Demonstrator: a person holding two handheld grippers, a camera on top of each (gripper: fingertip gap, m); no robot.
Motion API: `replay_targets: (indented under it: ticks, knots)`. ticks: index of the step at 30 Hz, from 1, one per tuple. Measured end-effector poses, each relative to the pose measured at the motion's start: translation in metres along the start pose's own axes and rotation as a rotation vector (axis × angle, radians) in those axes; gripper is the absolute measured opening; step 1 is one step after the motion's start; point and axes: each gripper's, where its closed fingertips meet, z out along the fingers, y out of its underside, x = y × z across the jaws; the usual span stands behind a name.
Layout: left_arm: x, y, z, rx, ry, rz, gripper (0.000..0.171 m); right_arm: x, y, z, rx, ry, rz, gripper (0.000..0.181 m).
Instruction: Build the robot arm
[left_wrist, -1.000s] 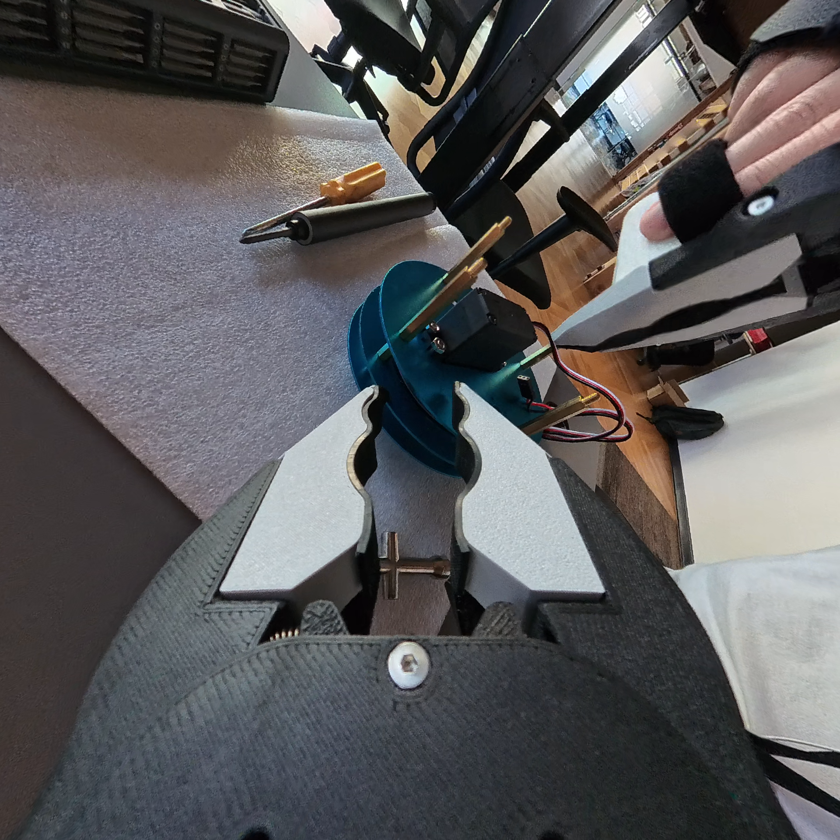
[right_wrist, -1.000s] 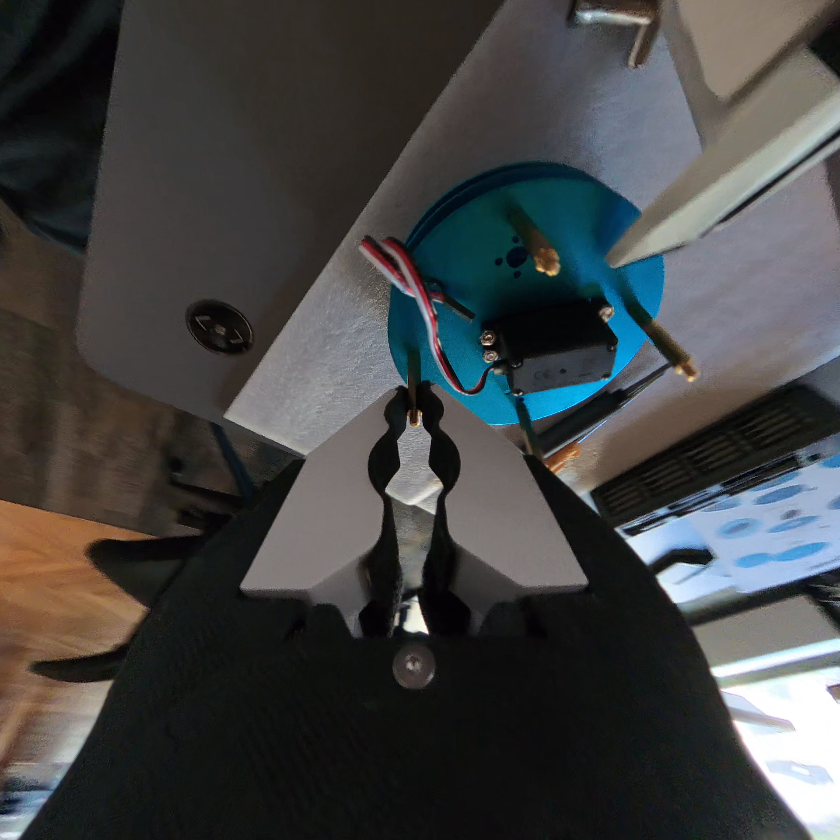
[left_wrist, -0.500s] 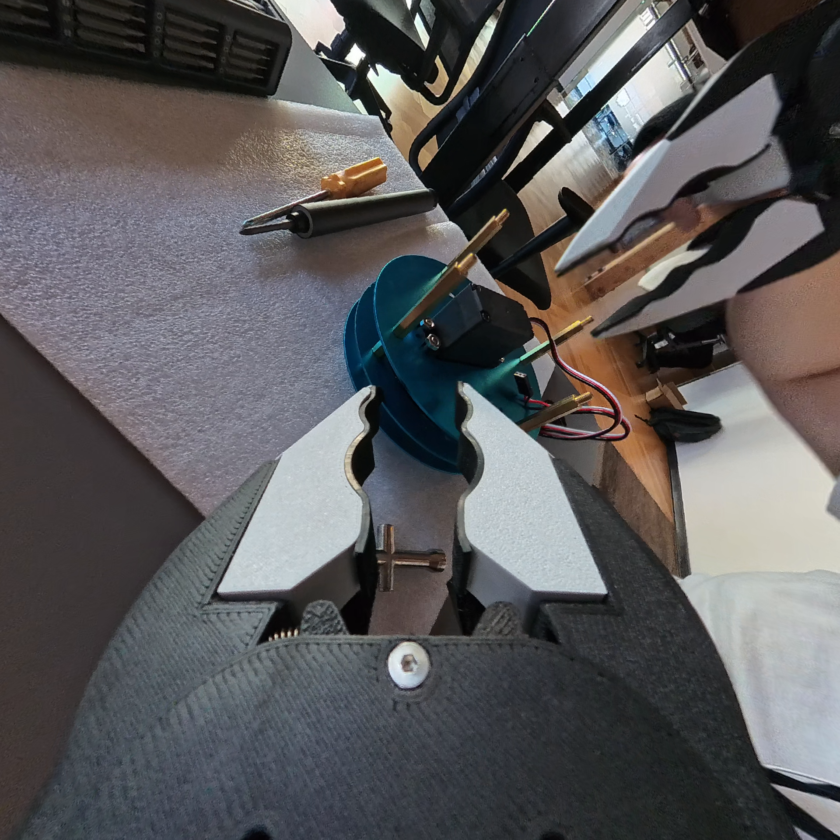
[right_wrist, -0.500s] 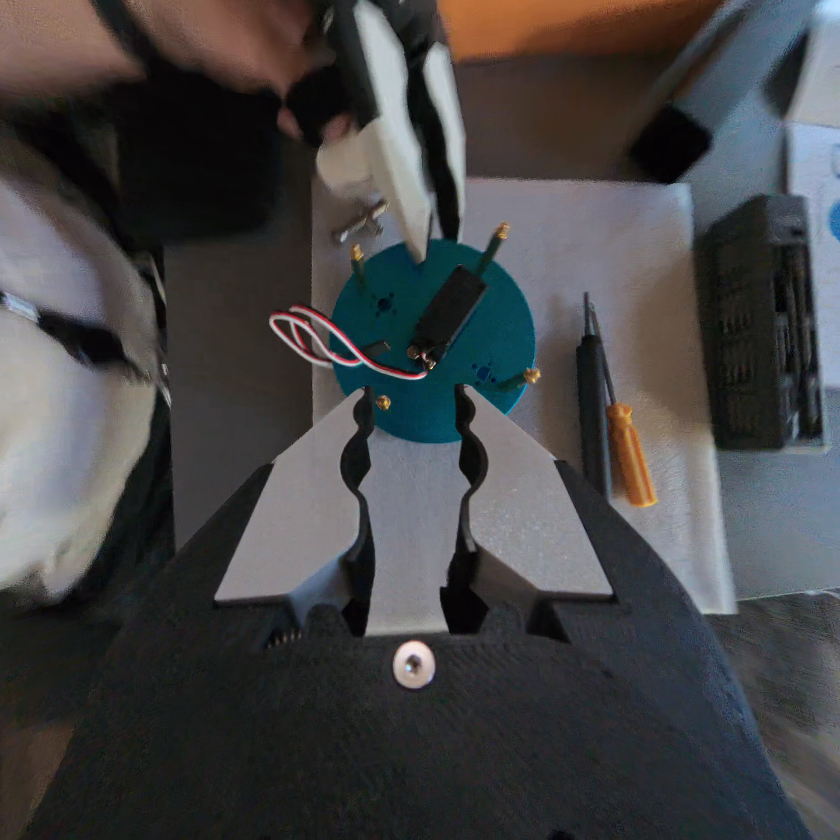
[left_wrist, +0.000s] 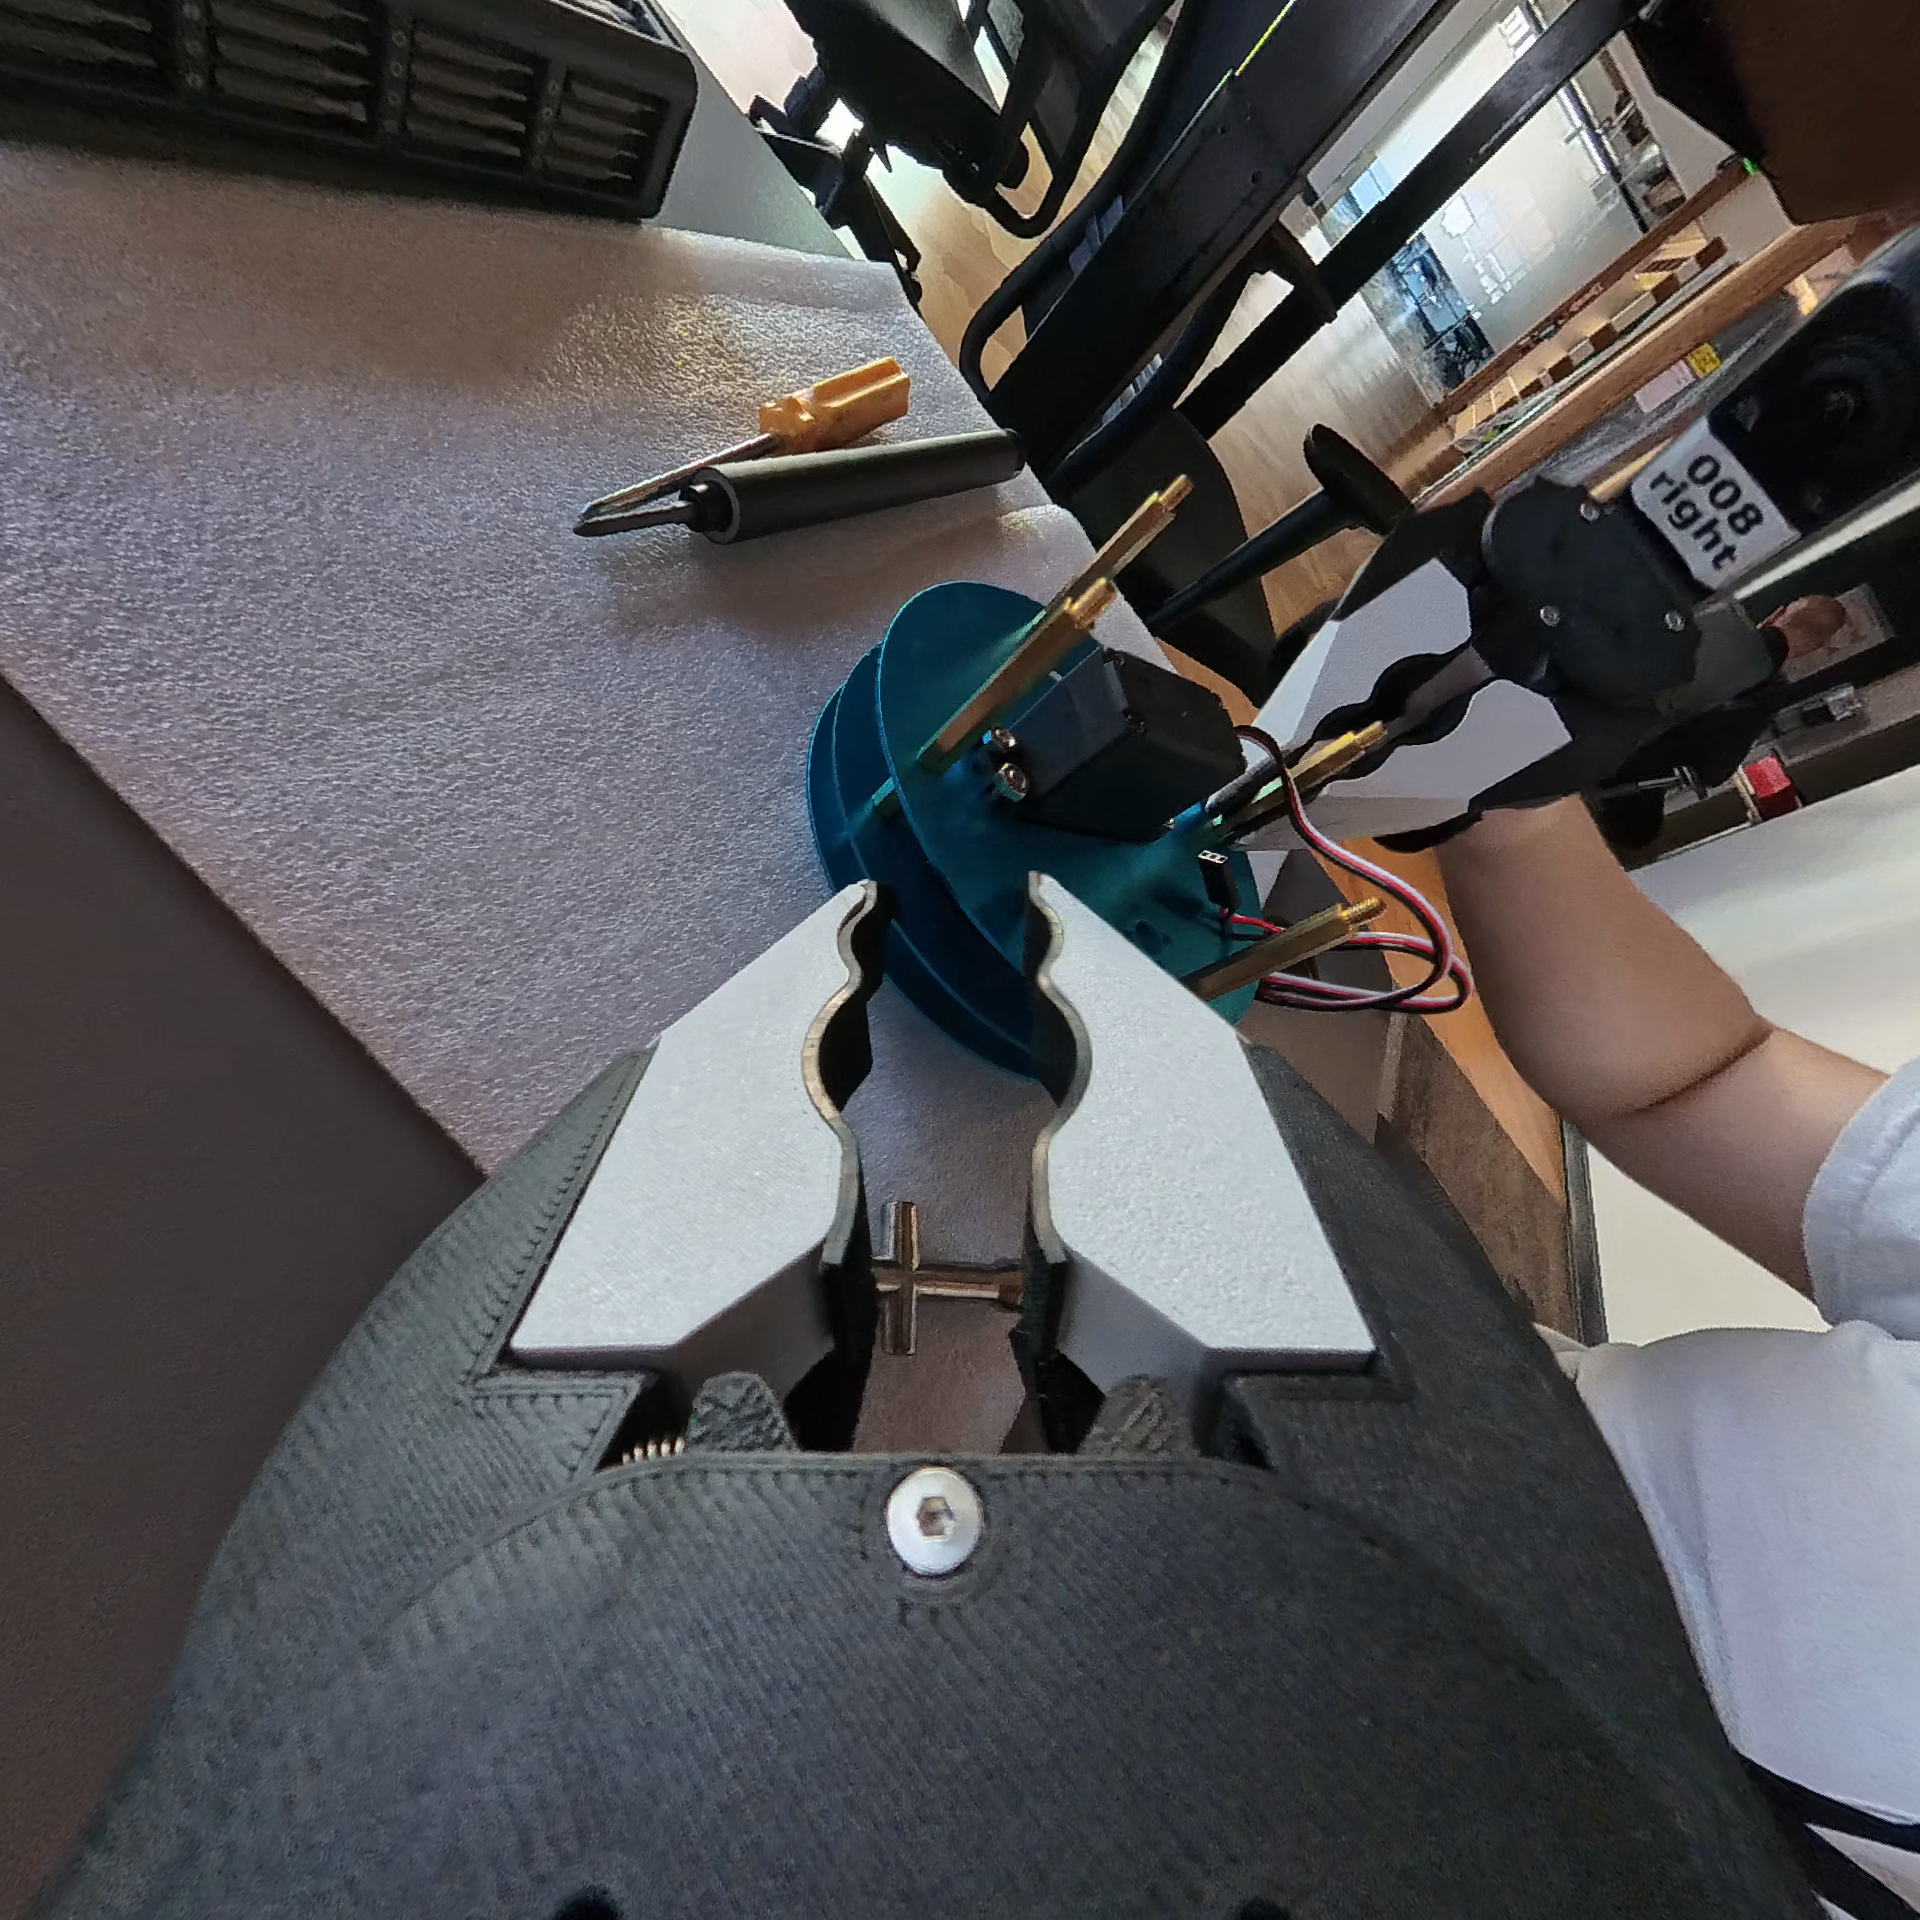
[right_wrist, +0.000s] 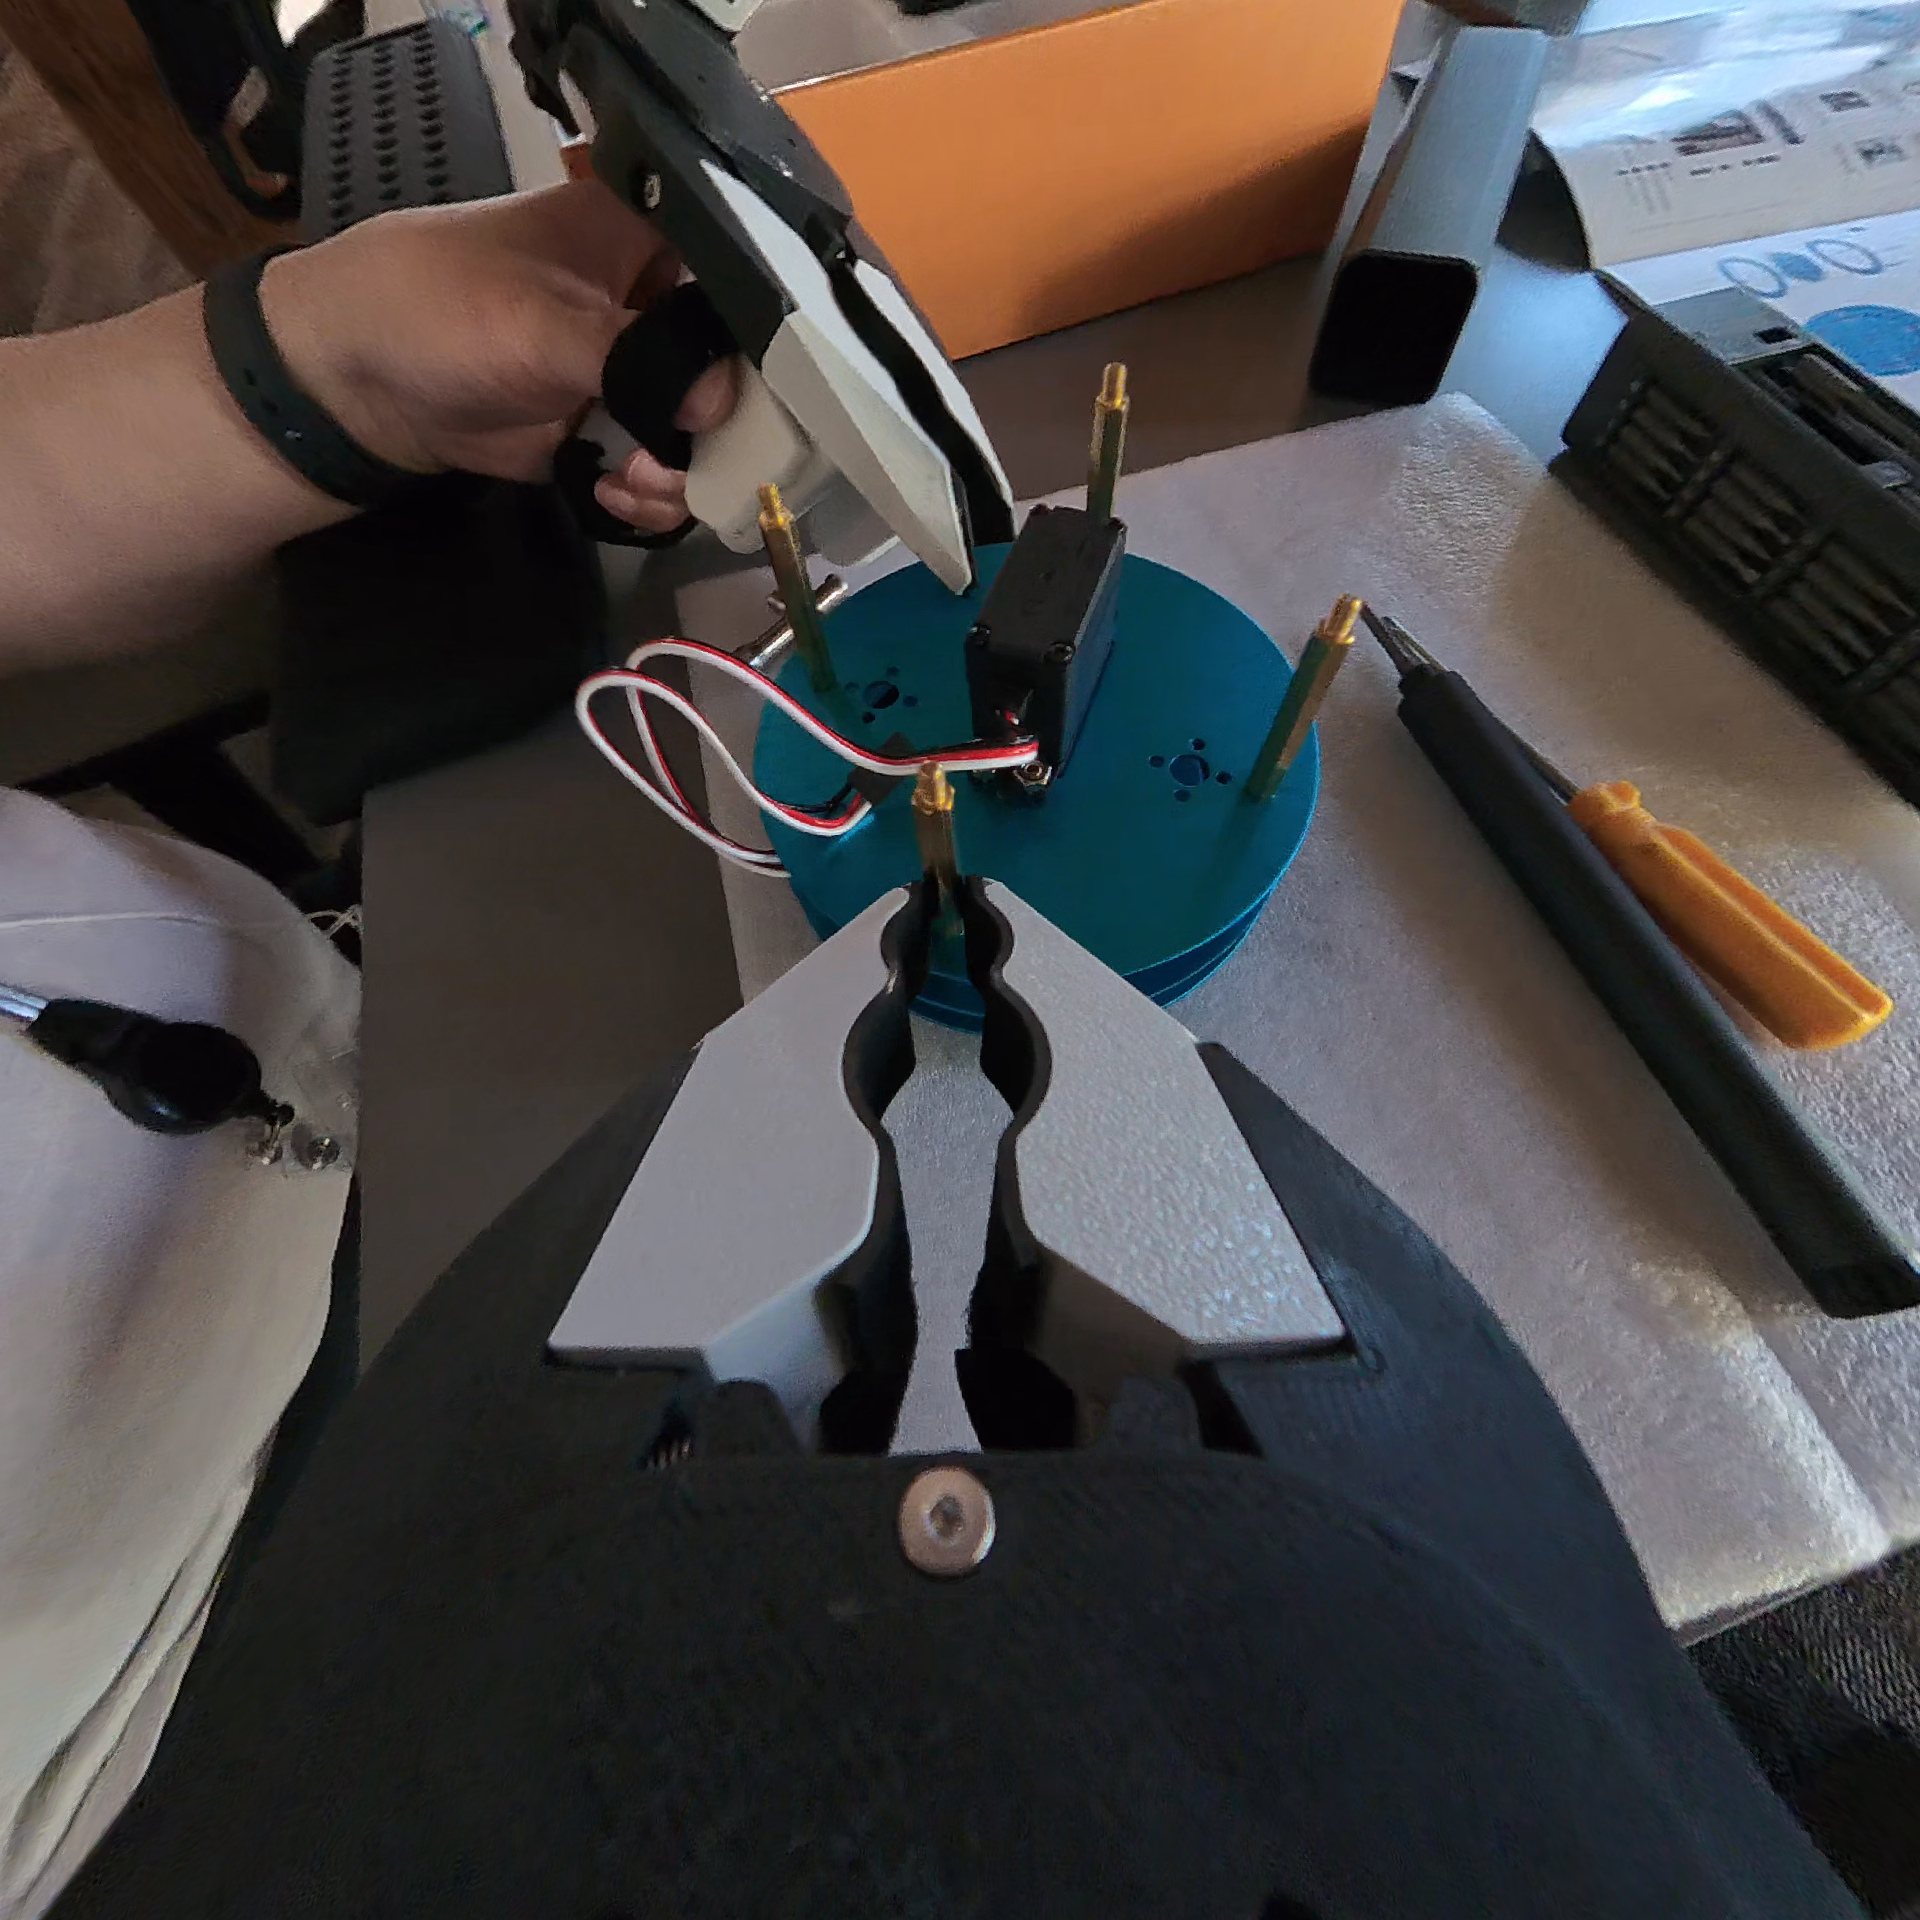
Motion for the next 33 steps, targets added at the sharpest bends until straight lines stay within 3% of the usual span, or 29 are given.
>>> replay_targets:
  ticks: [5, 11, 13, 17, 23, 26, 29, 33]
  knots:
    - [-0.001, -0.001, 0.0, 0.006, -0.006, -0.006, 0.024, 0.002, 0.0, -0.001, 0.068, 0.152, 0.095, 0.004]
    - [-0.001, -0.001, 0.0, 0.023, -0.021, -0.013, 0.024, 0.006, 0.001, -0.002, 0.132, 0.451, 0.245, 0.005]
    - [-0.001, 0.0, 0.0, 0.021, -0.024, -0.018, 0.023, 0.005, -0.001, -0.002, 0.146, 0.495, 0.208, 0.005]
    - [-0.001, 0.0, 0.0, 0.022, -0.023, -0.016, 0.023, 0.005, -0.01, -0.007, 0.106, 0.346, 0.034, 0.011]
    - [-0.001, 0.0, 0.0, 0.02, -0.021, -0.012, 0.023, -0.002, -0.015, -0.01, 0.04, 0.1, -0.05, 0.011]
    - [-0.002, 0.0, 0.0, 0.018, -0.023, -0.011, 0.023, 0.0, -0.014, -0.008, 0.032, 0.109, -0.092, 0.005]
    - [-0.002, 0.0, 0.0, 0.018, -0.021, -0.011, 0.023, 0.001, -0.013, -0.008, 0.059, 0.108, -0.014, 0.005]
    - [-0.001, -0.001, 0.0, 0.027, -0.023, -0.01, 0.023, 0.003, -0.012, -0.01, 0.155, 0.228, 0.108, 0.004]
